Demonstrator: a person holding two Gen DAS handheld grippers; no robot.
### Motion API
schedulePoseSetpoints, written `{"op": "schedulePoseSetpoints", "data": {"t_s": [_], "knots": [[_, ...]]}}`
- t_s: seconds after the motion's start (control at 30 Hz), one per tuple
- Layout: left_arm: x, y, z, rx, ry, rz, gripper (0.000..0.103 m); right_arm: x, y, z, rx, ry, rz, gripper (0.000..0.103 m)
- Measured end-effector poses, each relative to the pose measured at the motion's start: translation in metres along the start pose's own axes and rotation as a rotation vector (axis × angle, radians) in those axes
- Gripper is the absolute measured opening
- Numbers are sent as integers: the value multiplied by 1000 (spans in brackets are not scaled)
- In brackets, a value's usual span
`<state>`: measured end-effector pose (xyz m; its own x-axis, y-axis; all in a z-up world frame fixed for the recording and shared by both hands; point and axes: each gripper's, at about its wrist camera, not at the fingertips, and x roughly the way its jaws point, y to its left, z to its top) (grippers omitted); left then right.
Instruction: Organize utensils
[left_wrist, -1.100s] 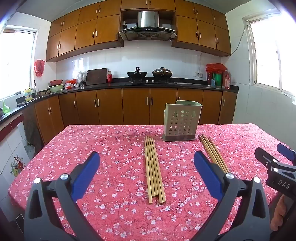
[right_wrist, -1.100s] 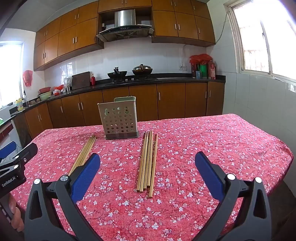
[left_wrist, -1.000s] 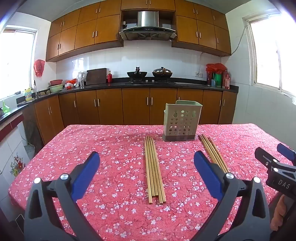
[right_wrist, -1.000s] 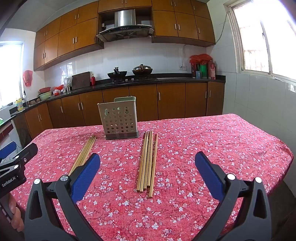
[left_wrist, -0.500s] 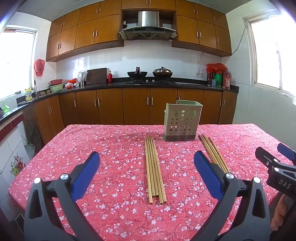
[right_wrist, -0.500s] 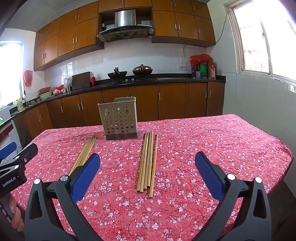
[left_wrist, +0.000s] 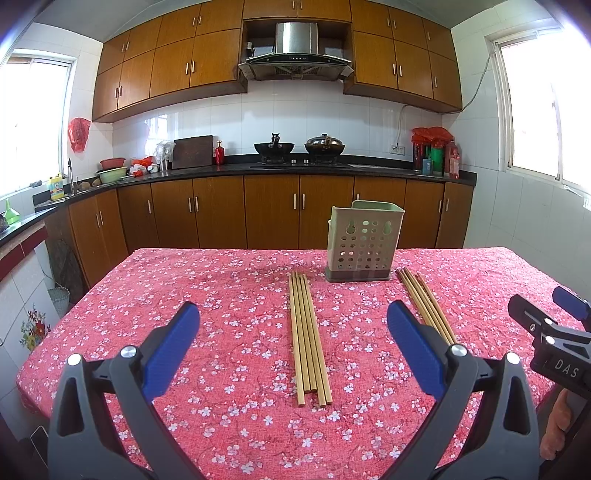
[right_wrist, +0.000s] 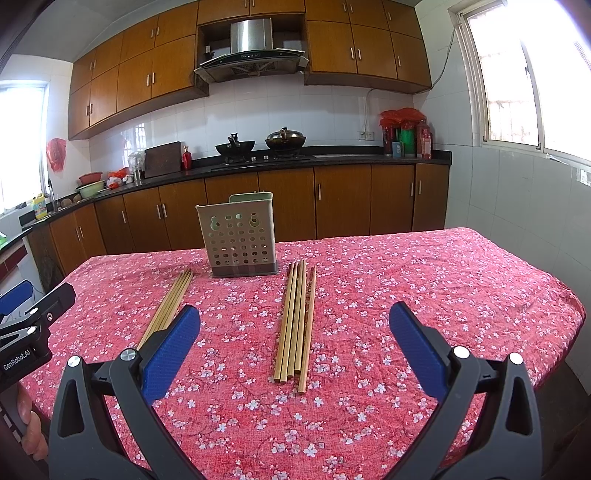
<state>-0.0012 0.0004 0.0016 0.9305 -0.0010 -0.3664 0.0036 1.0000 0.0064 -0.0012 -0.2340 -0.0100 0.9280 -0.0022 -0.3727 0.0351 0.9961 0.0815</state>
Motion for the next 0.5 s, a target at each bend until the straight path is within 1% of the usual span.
{"op": "schedulePoseSetpoints", "data": {"t_s": [0.5], "knots": [[0, 0, 0, -1, 0, 0, 99, 0, 0, 0, 0, 1, 0, 101]]}}
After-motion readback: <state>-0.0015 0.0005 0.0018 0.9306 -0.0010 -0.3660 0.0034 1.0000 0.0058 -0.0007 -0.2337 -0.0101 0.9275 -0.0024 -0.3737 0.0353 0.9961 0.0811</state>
